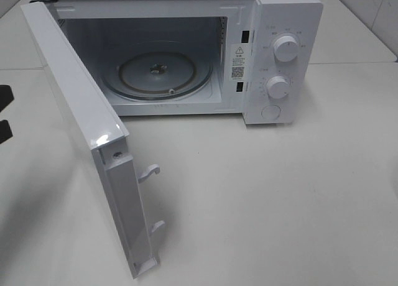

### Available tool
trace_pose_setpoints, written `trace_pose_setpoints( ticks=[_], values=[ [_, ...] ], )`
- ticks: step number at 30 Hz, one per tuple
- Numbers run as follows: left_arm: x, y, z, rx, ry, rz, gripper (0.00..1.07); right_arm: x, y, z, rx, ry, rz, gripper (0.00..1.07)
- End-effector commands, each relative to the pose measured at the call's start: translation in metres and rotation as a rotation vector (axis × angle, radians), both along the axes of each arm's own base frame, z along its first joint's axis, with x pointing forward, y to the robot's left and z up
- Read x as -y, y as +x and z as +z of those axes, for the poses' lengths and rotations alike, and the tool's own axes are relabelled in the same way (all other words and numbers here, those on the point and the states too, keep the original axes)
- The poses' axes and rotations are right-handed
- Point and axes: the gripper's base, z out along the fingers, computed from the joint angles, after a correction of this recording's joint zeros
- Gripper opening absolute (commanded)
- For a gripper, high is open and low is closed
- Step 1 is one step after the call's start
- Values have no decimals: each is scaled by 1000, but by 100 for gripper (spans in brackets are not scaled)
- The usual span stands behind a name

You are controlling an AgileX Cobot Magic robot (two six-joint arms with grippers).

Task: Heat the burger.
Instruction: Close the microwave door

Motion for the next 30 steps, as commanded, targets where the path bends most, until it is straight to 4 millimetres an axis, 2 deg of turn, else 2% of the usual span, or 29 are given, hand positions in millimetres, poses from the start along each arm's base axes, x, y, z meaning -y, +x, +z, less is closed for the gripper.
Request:
trace_pose_setpoints(
  ticks=[1, 4, 11, 18, 30],
  values=[
    [9, 10, -1, 2, 2, -120, 0, -1, -4, 0, 34, 7, -4, 36],
    [16, 19, -2, -26, -6, -207, 0, -1, -4, 0, 34, 7, -4, 36],
    [20, 30, -3, -40, -20, -245, 0, -1, -4, 0, 34, 7, -4, 36],
    [31, 30, -9, -65, -9, -287, 0, -1, -4, 0, 34, 7, -4, 36],
    [36, 31, -12, -77, -4, -277, 0, -1, -4, 0, 34, 8, -5, 36]
  ],
)
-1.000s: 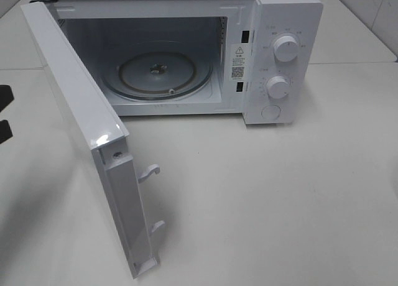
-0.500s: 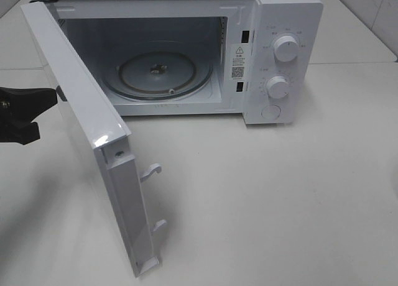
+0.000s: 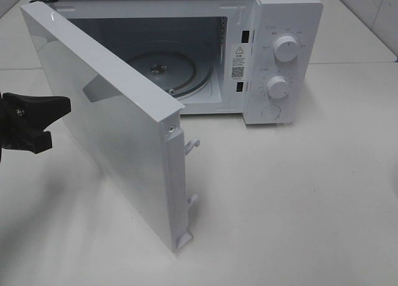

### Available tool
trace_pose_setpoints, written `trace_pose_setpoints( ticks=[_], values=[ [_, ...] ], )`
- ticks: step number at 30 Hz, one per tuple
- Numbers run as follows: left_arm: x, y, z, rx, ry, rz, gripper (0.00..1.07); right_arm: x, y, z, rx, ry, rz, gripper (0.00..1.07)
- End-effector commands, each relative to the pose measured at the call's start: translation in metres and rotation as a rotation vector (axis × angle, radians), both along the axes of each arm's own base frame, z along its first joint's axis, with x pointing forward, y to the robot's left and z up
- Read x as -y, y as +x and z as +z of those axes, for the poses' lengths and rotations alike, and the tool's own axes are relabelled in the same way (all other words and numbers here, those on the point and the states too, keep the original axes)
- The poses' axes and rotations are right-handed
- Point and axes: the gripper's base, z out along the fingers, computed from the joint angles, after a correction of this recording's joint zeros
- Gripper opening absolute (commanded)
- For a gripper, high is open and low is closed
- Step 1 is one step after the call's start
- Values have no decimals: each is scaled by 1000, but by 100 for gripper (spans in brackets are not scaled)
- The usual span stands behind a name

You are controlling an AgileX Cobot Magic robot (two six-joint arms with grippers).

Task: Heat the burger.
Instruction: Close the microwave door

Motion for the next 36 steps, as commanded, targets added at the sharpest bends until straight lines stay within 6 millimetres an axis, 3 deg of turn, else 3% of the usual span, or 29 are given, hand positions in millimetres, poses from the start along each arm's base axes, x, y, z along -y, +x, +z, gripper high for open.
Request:
trace_pose_setpoints(
  ticks=[1, 14, 25, 36],
  values=[
    [7, 3, 2, 16, 0, 10, 0, -1, -4, 0, 34, 7, -5, 36],
    [28, 22, 0, 46, -18, 65, 0, -1, -4, 0, 34, 7, -5, 36],
    [25, 26, -1, 32, -50, 135, 0, -1, -4, 0, 34, 7, -5, 36],
    [27, 40, 12, 91, -85, 159, 0, -1, -4, 0, 34, 7, -5, 36]
  ],
)
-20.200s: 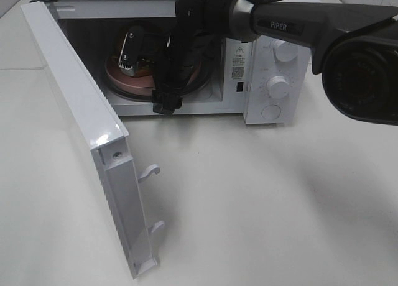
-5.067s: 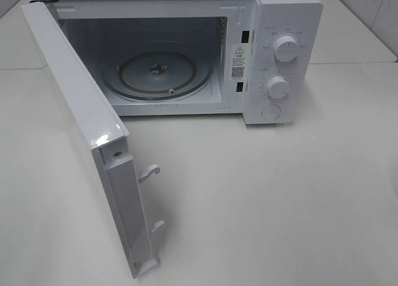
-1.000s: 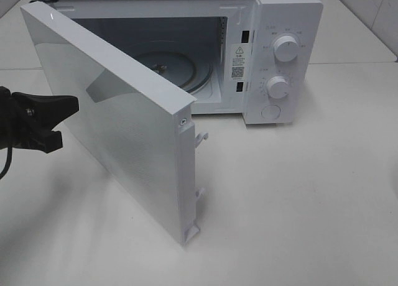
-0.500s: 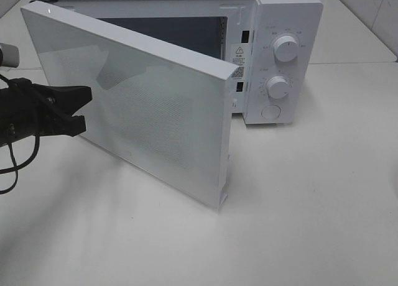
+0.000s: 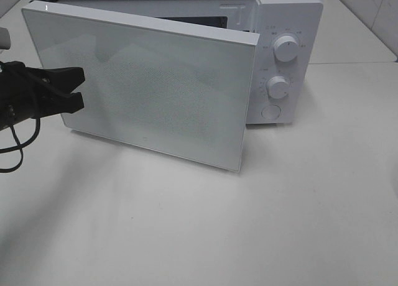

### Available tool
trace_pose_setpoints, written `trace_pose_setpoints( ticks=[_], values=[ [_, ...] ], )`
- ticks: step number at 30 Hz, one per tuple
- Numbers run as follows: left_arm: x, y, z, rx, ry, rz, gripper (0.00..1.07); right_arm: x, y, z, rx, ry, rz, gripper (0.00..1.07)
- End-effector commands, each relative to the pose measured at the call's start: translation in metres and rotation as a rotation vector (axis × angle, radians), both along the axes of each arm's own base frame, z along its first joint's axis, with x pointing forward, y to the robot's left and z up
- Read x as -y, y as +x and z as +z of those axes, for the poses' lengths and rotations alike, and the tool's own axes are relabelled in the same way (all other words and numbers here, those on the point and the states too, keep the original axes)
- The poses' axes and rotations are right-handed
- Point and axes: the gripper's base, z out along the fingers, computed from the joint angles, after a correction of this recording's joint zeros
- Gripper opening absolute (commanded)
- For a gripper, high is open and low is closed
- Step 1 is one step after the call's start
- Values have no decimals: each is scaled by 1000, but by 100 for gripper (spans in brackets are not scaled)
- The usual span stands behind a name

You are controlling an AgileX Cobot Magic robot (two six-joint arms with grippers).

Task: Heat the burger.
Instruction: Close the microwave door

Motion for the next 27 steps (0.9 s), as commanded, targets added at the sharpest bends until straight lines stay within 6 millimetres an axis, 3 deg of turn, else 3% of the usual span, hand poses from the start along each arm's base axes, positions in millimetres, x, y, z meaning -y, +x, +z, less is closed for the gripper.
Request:
trace_pose_setpoints(
  ticks=[1, 27],
  values=[
    [3, 7, 9, 52, -11, 0, 0, -1, -4, 0, 34, 7, -5, 36],
    [47, 39, -7, 66, -36, 48, 0, -1, -4, 0, 34, 10, -6, 36]
  ],
)
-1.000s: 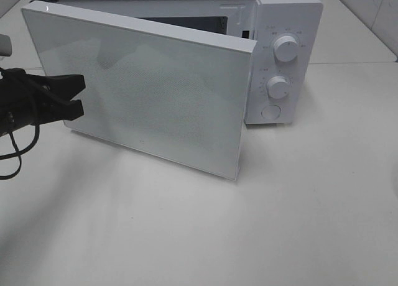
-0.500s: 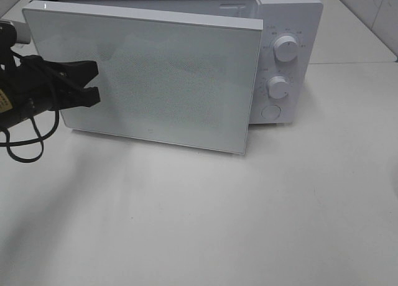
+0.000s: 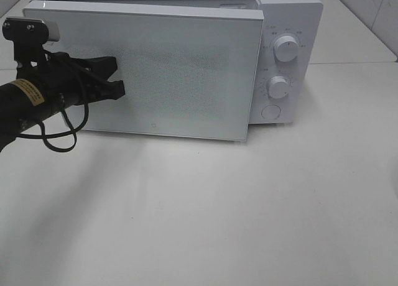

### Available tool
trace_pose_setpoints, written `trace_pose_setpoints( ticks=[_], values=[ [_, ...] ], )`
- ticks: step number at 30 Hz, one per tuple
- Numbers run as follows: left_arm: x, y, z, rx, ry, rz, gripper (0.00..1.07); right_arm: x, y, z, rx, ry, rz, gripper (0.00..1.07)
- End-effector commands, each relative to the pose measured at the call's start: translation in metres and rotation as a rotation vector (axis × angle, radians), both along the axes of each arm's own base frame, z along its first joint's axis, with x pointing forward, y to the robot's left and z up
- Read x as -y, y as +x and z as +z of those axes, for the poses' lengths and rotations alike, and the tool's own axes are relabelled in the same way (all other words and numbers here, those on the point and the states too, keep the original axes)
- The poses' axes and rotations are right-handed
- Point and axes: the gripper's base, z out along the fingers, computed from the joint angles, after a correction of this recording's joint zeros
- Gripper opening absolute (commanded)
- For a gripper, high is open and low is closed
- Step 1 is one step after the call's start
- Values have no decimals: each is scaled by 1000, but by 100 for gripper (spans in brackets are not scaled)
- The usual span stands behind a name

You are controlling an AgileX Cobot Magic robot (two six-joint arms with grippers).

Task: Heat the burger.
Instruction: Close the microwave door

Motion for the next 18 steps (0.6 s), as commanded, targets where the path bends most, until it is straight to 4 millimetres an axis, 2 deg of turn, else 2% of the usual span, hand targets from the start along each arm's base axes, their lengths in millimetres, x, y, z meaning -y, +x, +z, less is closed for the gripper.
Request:
trace_pose_setpoints(
  ticks=[1, 18],
  values=[
    [4, 5, 4, 23, -26, 21, 0, -1, -4, 0, 34, 9, -6, 36],
    [15, 11, 9, 45, -37, 37, 0, -1, -4, 0, 34, 9, -6, 36]
  ],
)
